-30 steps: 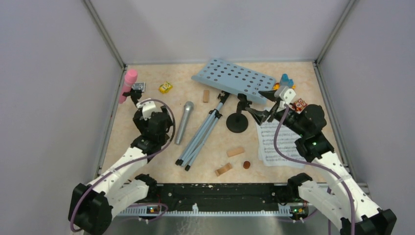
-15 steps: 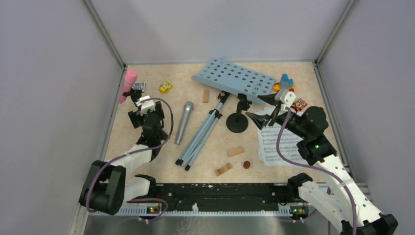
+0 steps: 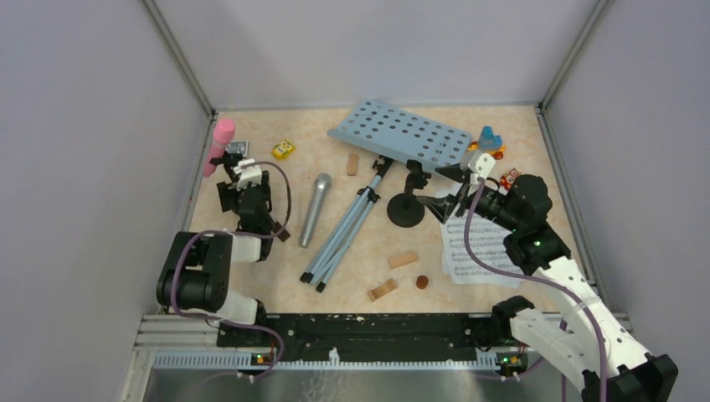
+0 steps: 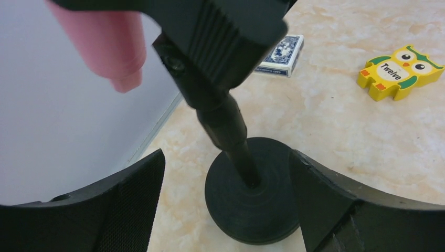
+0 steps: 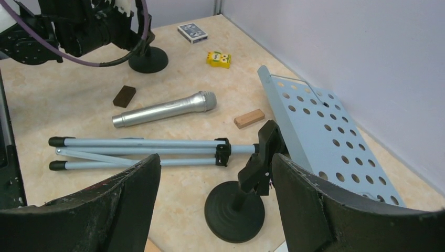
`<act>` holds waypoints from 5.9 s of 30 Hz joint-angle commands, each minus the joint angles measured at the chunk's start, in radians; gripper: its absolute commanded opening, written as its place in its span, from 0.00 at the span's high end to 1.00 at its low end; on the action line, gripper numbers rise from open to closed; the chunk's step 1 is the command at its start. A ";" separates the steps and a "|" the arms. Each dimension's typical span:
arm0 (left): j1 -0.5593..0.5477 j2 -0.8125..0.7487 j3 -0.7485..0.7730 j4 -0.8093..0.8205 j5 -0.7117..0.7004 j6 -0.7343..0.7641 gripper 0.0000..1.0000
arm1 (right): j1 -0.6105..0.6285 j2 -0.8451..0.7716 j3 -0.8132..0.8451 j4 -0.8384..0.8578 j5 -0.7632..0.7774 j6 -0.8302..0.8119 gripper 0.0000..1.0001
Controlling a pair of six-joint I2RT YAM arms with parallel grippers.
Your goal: Pack up the instrument practice props
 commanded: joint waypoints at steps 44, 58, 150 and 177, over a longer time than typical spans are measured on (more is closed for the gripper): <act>0.003 -0.175 0.128 -0.191 0.452 -0.043 1.00 | 0.006 -0.006 0.049 0.007 -0.018 -0.016 0.24; -0.001 -0.584 0.132 -0.471 1.025 -0.165 1.00 | 0.006 -0.112 0.005 0.026 0.006 -0.003 0.25; -0.668 0.142 0.039 0.487 1.455 -0.242 0.01 | 0.007 -0.357 0.007 -0.263 -0.273 -0.125 0.23; -1.089 -0.270 0.141 -0.319 0.344 -0.487 0.01 | 0.006 -0.213 0.002 -0.157 -0.384 -0.149 0.26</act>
